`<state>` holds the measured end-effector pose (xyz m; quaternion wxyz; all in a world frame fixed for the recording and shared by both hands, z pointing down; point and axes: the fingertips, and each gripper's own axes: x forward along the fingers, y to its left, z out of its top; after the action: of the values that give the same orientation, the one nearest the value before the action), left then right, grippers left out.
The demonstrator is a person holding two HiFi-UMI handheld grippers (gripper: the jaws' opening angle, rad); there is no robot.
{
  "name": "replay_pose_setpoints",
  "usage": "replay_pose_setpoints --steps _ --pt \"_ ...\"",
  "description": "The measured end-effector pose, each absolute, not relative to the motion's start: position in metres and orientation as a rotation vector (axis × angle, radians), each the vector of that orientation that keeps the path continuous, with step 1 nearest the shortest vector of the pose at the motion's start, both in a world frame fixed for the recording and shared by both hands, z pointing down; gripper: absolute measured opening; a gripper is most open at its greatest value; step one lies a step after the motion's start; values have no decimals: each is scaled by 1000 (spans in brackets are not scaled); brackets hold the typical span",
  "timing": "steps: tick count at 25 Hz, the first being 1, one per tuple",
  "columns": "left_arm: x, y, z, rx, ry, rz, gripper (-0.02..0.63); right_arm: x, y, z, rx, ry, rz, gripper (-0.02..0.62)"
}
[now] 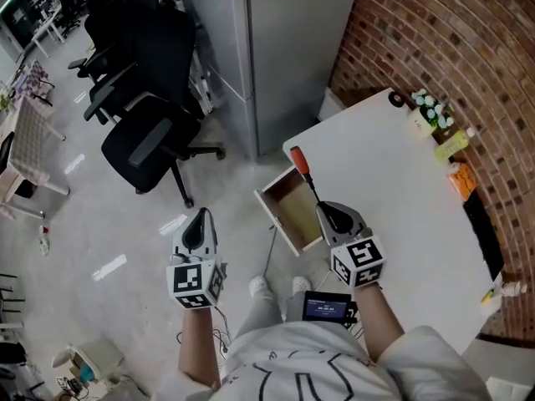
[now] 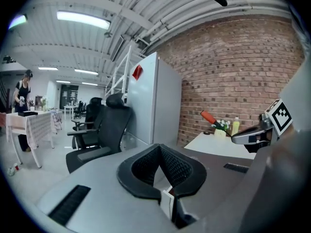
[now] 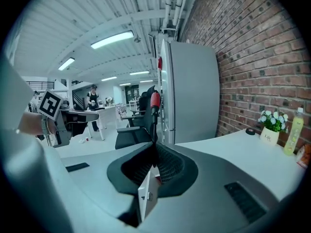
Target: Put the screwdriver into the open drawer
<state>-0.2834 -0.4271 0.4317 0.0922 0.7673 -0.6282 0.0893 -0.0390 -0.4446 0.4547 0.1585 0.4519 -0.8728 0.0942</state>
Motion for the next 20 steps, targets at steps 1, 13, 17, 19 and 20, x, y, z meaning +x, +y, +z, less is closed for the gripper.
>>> replay_pose_setpoints --steps 1,13,17,19,20 --pt "-287 -431 438 2283 -1845 272 9 -44 -446 461 1296 -2485 276 26" --pt "-327 -451 527 2187 -1743 324 10 -62 -456 566 1286 -2352 501 26" --pt "-331 -447 567 2123 -1723 333 11 -63 -454 607 1258 -2307 612 26" --pt "-331 -445 586 2108 -1711 358 9 -61 -453 624 1255 -2296 662 26" --pt "-330 -445 594 2101 -1707 362 11 -60 -453 632 1254 -2291 676 26"
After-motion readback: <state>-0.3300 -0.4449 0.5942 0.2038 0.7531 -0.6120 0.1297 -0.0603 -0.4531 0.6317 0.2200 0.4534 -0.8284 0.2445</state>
